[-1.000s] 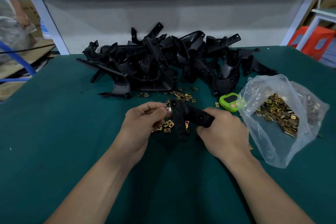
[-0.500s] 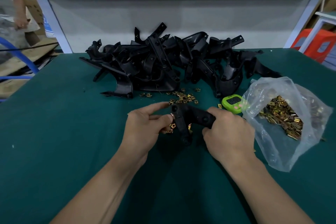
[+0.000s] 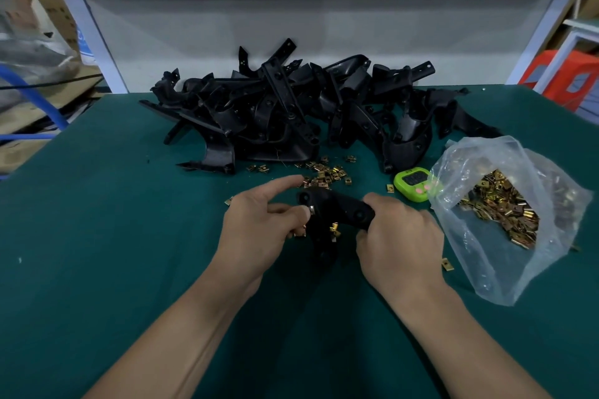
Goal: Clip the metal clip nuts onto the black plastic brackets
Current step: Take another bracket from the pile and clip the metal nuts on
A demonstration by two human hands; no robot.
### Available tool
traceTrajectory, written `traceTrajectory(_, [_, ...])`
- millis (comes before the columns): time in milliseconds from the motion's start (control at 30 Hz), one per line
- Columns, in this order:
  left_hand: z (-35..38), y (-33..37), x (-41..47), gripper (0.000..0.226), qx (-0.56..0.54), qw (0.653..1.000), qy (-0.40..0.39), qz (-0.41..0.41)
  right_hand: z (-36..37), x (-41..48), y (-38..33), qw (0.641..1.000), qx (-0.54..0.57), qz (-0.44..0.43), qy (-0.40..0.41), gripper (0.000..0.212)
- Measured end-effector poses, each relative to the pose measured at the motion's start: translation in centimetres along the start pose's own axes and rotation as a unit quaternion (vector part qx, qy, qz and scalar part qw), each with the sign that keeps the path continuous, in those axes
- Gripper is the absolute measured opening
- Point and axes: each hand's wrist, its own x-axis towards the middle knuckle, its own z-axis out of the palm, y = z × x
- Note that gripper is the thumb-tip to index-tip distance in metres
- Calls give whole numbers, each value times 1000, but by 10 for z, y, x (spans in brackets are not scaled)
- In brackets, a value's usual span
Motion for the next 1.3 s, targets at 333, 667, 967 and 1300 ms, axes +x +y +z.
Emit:
traceTrajectory(333, [20, 2, -16, 15, 182, 969, 137, 94, 14, -8, -11, 994, 102, 25, 19, 15])
traceTrajectory(667, [20, -2, -10, 34, 272, 941, 160, 123, 14, -11, -8, 995, 101, 13, 11, 13])
traceTrajectory(967, [1, -4, -1, 56, 266, 945, 133, 138, 14, -1, 3, 986, 162, 33, -3, 15])
traceTrajectory(1300, [-28, -19, 19, 18, 378, 922, 33, 72, 17, 8, 12, 976, 181, 105, -56, 20])
